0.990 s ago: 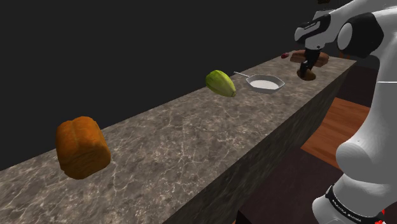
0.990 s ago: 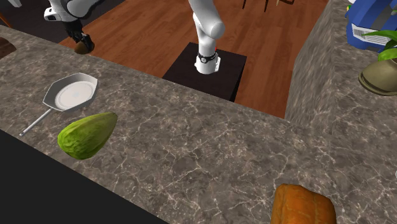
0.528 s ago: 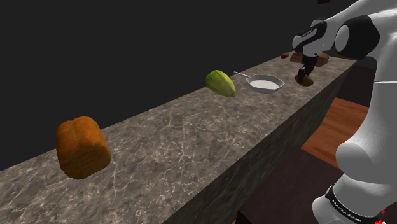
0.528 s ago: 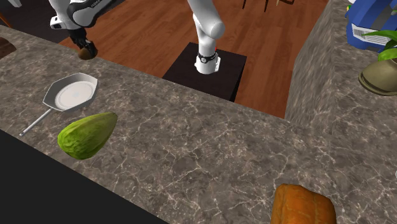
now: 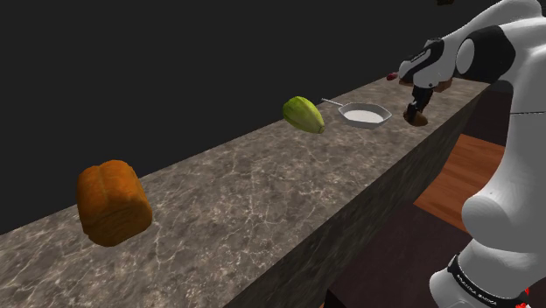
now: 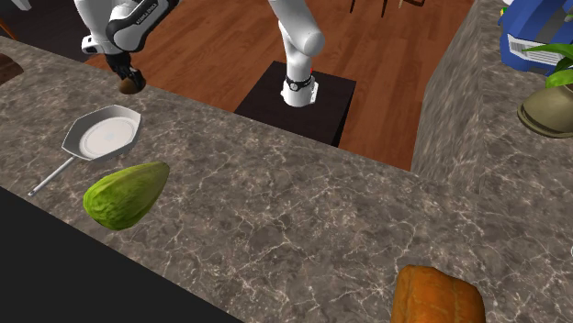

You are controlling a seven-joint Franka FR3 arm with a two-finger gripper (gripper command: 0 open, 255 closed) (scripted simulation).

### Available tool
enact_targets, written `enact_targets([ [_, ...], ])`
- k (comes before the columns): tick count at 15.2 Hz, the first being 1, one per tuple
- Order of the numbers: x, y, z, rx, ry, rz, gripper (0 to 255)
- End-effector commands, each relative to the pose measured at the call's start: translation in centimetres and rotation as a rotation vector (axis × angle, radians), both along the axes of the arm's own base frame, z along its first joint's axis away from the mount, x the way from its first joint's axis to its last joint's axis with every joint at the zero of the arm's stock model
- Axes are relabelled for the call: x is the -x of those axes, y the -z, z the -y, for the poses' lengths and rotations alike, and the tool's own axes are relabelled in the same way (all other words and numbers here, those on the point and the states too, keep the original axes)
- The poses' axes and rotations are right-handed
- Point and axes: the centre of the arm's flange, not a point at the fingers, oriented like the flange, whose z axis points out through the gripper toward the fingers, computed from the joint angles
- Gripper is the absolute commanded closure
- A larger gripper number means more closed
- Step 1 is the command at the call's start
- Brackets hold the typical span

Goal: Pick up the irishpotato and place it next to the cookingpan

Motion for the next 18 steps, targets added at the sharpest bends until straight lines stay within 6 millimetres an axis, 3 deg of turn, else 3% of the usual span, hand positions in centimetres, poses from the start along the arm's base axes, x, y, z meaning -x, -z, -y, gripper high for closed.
enact_targets([
  [1, 0.0, 1.2, 0.0, 0.0, 0.0, 0.0, 255],
  [10, 0.0, 1.9, 0.0, 0.0, 0.0, 0.0, 255],
  [11, 0.0, 1.9, 0.0, 0.0, 0.0, 0.0, 0],
  [16, 0.0, 1.9, 0.0, 0.0, 0.0, 0.0, 0],
  [18, 0.0, -0.7, -0.4, 0.0, 0.0, 0.0, 0],
])
